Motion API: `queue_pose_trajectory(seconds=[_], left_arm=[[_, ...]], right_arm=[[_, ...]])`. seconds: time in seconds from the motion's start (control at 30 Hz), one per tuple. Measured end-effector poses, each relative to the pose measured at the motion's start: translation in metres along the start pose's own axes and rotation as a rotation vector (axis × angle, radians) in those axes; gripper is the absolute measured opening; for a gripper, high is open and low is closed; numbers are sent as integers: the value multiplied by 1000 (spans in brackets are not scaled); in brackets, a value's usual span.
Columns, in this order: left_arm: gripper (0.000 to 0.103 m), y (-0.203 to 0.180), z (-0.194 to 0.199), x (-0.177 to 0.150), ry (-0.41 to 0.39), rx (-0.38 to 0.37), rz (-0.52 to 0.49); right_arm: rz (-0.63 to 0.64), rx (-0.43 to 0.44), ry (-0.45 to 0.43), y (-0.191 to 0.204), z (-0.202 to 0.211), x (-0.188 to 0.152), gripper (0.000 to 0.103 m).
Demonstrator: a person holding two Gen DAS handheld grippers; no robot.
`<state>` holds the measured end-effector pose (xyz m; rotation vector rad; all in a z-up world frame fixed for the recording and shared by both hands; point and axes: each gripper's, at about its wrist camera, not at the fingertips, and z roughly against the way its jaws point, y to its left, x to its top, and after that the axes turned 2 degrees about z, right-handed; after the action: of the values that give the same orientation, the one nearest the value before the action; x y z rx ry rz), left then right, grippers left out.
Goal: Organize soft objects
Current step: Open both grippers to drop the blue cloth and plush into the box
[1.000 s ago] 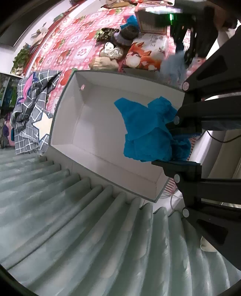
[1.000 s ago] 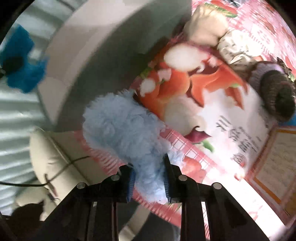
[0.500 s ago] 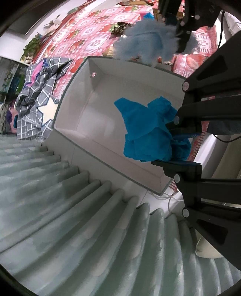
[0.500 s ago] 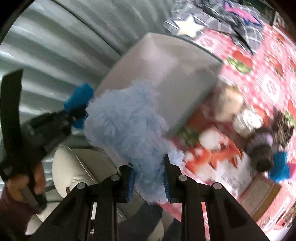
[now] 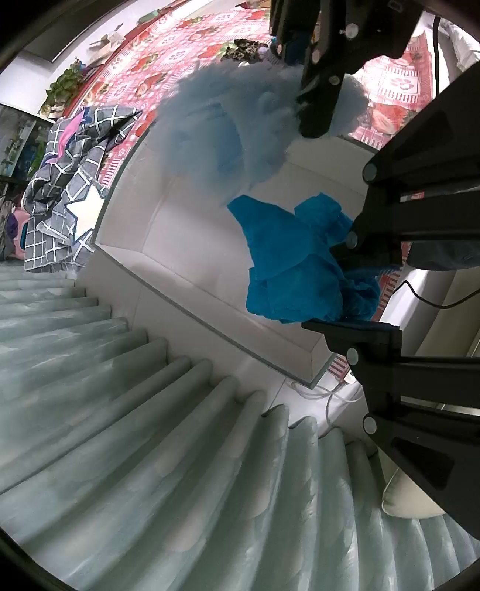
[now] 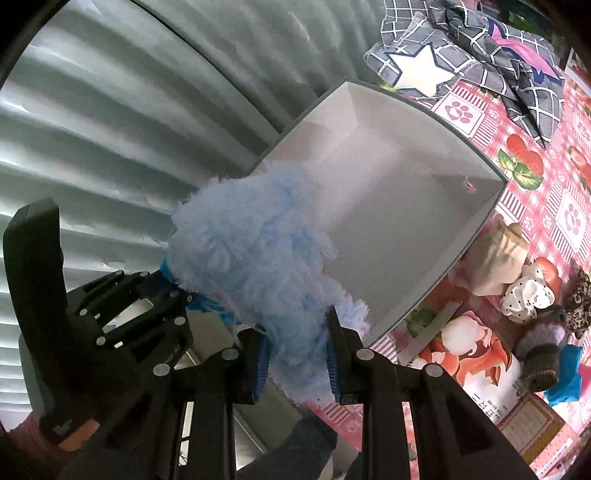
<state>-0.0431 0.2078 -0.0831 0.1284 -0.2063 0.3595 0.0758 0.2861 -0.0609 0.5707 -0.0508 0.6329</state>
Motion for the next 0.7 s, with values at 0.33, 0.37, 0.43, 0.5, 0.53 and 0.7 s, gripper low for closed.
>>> queue_pose_trajectory(seconds=[0.33,0.37,0.43,0.5,0.53,0.7], left_arm=[[21,-2,-3,0,10,-7,-9],[24,-2,-2,0,7,-12,-10],[44,-4,0,0,-4,-16,-20],[80,-6,3,-1,-17,-18,-27],[88,-6,5,-1,-34,-23,-22],[99,-6,9,0,-42,-37,-6]], right_arm=[[3,-14,15,10,0,-1,28],[4,-10,17,10,0,-1,28],[4,0,14,11,0,0,29],[2,0,7,12,2,0,35],[-2,3,3,12,4,0,45],[-31,-26,-20,7,14,1,76]])
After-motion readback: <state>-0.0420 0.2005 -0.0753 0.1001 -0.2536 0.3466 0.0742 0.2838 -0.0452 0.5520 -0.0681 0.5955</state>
